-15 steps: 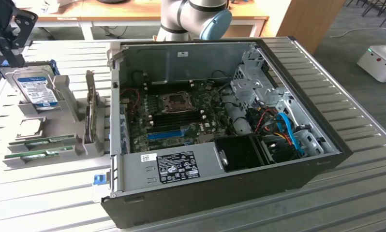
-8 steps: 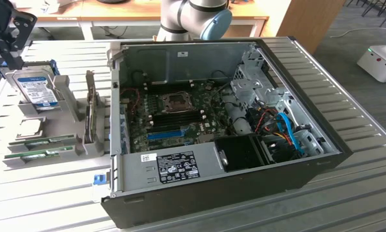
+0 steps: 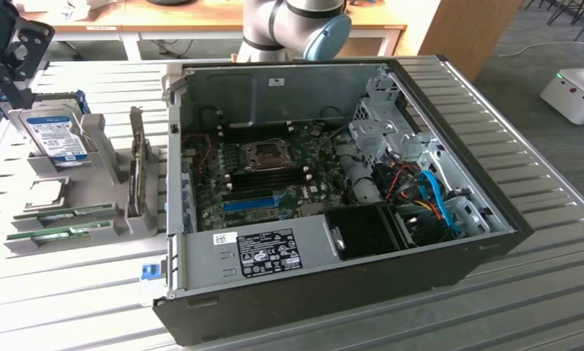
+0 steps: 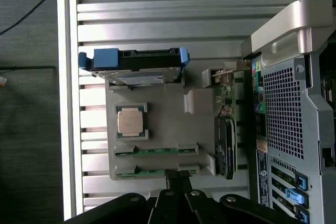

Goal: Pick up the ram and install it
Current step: 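Reach for the ram, then pick up the ram and move it above insertion slot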

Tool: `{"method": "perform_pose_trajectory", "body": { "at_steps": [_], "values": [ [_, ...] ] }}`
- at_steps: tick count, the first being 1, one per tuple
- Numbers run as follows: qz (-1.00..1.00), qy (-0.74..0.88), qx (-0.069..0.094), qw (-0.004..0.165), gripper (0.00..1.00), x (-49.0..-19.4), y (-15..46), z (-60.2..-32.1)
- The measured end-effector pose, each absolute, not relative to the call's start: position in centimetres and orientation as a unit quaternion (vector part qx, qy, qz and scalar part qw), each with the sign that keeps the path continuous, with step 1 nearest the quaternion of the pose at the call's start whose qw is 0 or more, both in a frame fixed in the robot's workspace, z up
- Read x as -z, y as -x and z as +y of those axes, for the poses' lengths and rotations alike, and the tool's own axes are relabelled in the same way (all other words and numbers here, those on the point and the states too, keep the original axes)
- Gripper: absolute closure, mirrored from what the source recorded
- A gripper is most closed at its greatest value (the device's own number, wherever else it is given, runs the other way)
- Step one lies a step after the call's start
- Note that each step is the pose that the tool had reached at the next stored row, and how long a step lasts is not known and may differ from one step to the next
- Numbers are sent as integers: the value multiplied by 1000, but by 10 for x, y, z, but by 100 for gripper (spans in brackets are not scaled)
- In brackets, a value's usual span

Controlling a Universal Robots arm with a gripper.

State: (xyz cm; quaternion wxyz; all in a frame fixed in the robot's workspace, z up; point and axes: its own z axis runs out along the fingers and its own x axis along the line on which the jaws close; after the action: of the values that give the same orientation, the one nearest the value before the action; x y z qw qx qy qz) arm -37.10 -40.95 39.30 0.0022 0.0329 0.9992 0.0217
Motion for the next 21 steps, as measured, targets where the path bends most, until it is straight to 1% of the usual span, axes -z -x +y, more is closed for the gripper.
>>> {"method": "perform_pose_trajectory", "body": {
  "at_steps": [15, 21],
  "values": [
    [999, -32, -22, 2, 89, -393, 371, -410],
    [1000, -8, -22, 2, 89, -393, 371, -410]
  ]
}}
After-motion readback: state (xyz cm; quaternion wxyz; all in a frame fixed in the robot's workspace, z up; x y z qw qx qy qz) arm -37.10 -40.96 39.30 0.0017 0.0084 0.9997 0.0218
